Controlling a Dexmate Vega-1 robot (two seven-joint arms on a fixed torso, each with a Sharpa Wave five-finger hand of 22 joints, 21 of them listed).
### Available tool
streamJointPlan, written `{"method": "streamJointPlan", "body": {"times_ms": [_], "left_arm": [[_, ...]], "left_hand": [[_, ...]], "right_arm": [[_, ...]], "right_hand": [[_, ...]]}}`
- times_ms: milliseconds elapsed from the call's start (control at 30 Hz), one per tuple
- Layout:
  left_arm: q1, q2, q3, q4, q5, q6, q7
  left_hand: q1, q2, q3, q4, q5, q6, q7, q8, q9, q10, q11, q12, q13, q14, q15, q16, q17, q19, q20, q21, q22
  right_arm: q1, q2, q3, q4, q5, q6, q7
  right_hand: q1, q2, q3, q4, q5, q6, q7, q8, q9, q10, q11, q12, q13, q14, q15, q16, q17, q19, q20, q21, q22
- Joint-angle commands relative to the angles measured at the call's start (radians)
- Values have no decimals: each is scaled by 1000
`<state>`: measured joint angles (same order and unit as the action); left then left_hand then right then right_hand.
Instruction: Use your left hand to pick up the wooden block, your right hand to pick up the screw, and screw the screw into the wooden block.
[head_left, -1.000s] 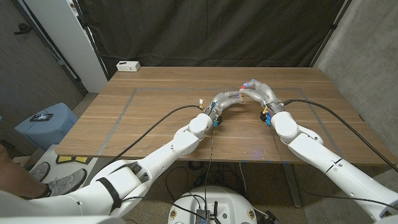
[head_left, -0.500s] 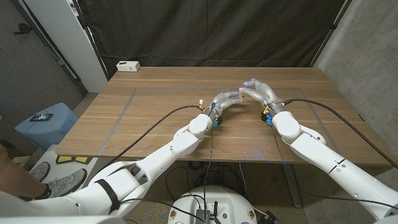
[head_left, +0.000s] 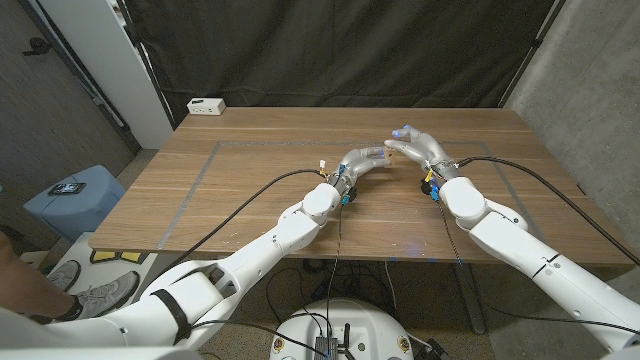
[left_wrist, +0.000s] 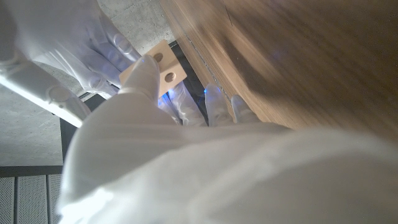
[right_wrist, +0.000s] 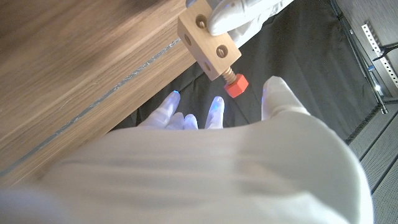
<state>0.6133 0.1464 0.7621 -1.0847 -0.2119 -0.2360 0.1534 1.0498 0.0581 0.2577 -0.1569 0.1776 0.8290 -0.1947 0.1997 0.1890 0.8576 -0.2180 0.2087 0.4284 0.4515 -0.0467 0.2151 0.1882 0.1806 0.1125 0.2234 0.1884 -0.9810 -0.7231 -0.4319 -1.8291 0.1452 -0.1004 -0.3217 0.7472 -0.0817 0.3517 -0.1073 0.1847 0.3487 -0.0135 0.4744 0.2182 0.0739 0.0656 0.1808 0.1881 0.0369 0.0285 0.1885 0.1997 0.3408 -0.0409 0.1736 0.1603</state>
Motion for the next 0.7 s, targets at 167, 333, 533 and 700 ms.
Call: {"method": "streamJointPlan", "body": {"times_ms": [167,333,533,700], "left_arm": [[5,8,1,-15,8,3,4],[8,10,2,-24,10,7,8],[11,12,3,-30,12,11,8],[10,15,6,-35,21,14,13]], "left_hand": [[5,10,0,7,5,6,6,6,5,7,-3,6,4,9,-84,2,2,7,1,0,4],[6,10,0,6,5,6,6,6,5,7,-3,7,4,9,-85,2,2,7,1,0,4],[5,11,-1,7,5,6,6,6,5,8,-3,7,4,9,-85,2,3,7,1,-1,4],[5,11,-1,7,5,5,5,6,5,7,-3,6,4,9,-86,2,3,6,2,-1,4]], "right_arm": [[-6,-8,15,-7,45,6,29],[-6,-13,17,-14,52,0,33],[-5,-34,19,-34,53,-15,47],[0,-58,21,-53,51,-34,67]], "right_hand": [[-29,-1,-14,6,-4,-27,2,-21,-4,-23,8,1,5,-20,7,-3,2,-14,-6,1,5],[-37,0,-17,8,-5,-34,6,-28,-6,-29,9,2,5,-25,8,-2,1,-18,-5,2,5],[-40,3,-18,8,-5,-33,5,-31,-8,-35,11,2,5,-29,11,-2,1,-20,-3,3,5],[-35,8,-15,4,-4,-34,6,-36,-10,-45,13,1,5,-37,19,-3,-1,-29,2,2,5]]}}
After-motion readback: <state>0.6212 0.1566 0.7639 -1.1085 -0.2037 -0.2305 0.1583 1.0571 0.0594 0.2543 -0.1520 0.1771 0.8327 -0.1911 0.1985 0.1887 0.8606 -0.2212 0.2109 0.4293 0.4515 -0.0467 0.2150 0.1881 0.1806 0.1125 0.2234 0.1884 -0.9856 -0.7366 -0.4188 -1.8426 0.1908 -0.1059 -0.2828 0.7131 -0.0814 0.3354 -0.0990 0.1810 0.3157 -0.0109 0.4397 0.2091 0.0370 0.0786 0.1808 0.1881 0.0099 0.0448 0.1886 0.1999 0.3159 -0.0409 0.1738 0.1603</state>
